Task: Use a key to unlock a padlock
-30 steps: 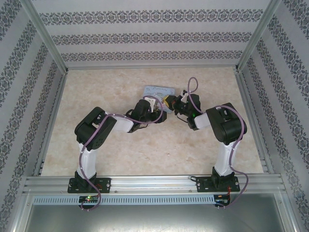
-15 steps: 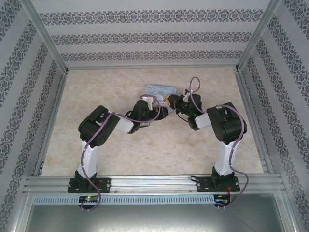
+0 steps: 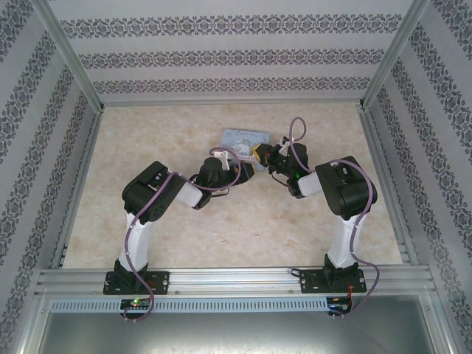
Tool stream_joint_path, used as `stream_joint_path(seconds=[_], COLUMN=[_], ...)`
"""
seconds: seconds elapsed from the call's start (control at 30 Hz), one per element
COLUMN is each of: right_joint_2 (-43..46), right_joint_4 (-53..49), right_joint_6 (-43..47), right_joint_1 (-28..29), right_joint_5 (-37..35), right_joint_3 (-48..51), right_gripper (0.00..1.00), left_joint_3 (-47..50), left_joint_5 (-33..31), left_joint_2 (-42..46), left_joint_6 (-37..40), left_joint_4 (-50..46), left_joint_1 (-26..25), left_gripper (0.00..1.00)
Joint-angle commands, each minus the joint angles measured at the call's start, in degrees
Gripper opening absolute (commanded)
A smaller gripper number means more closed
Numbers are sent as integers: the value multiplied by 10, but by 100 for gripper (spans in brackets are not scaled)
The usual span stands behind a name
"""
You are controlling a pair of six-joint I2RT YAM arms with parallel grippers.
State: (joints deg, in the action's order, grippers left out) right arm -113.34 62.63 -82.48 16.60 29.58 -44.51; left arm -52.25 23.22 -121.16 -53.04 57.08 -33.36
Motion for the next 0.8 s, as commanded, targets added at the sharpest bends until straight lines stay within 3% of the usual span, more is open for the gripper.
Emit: stream_joint_path(seconds=[0.0, 0.3, 0.77], right_joint_2=[-17, -20, -23], right_joint_4=[8, 9, 14], right_joint_6=[-2, -5, -8], right_joint_1=[-3, -3, -2], right_joint_5=[-8, -8, -12], right_joint_3=[10, 7, 12], right_gripper=[0, 0, 0], left_joint_3=[-2, 9, -7], left_joint_5=[16, -12, -56], left_joint_2=[-7, 3, -23], left_joint_6=[-12, -26, -43], left_joint_4=[31, 47, -13], left_joint_1=[-5, -10, -10], left_gripper=[65, 64, 50])
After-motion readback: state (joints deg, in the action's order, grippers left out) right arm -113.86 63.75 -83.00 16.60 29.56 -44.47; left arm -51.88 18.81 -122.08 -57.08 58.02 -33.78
